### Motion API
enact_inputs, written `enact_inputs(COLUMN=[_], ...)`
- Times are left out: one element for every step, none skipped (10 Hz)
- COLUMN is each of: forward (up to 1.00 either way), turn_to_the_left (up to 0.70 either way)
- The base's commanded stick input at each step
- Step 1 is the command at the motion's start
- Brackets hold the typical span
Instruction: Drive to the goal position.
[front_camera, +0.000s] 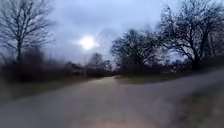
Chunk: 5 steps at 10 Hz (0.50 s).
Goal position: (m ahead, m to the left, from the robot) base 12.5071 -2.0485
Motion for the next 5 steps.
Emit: enact_inputs(forward=[1.00, 1.00, 1.00, 1.00, 1.00], turn_to_the_left=[0.04, 0.04, 0.04, 0.04, 0.04])
